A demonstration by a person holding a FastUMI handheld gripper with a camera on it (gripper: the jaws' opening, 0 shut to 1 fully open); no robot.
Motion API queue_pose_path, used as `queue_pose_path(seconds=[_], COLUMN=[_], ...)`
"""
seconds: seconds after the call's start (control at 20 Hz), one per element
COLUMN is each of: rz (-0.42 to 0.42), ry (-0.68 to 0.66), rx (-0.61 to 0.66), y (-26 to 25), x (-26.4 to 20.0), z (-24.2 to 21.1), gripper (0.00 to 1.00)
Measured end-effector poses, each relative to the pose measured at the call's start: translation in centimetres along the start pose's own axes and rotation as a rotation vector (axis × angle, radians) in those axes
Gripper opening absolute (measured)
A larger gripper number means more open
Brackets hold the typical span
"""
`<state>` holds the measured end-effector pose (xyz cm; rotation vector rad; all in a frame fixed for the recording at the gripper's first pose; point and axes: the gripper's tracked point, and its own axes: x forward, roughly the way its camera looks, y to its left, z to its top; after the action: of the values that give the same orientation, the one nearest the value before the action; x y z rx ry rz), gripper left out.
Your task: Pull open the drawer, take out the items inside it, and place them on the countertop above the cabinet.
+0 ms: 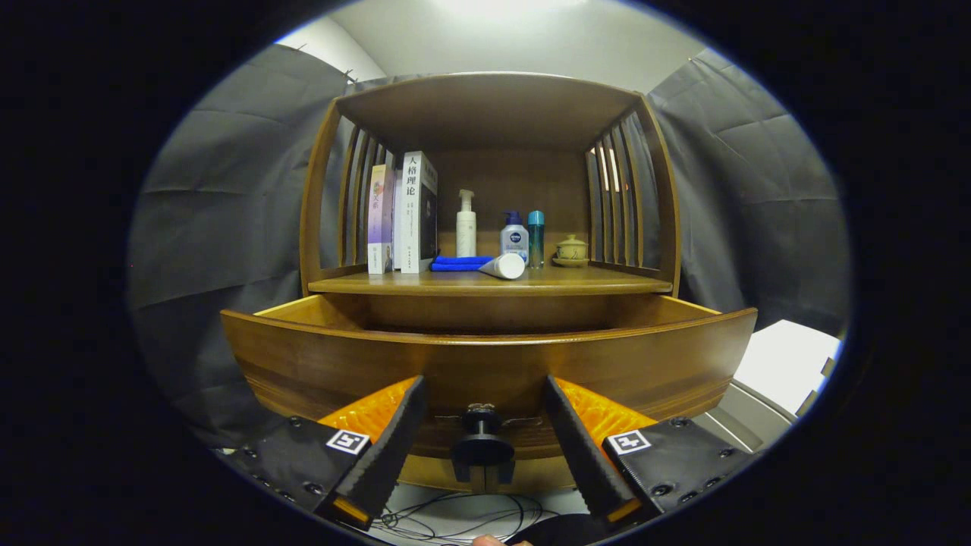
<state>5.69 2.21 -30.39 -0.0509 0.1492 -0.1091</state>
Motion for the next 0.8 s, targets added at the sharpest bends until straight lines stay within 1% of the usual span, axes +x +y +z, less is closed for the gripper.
queue_pose_path(seconds=[0.35, 0.8], rz=[-0.004, -0.011], ry=[0.001, -0.004], rx=[0.003, 0.006], y=[-0.1, 0.0], x=[3.3, 8.8], z=[0.4, 1.3], gripper=[0.98, 0.98])
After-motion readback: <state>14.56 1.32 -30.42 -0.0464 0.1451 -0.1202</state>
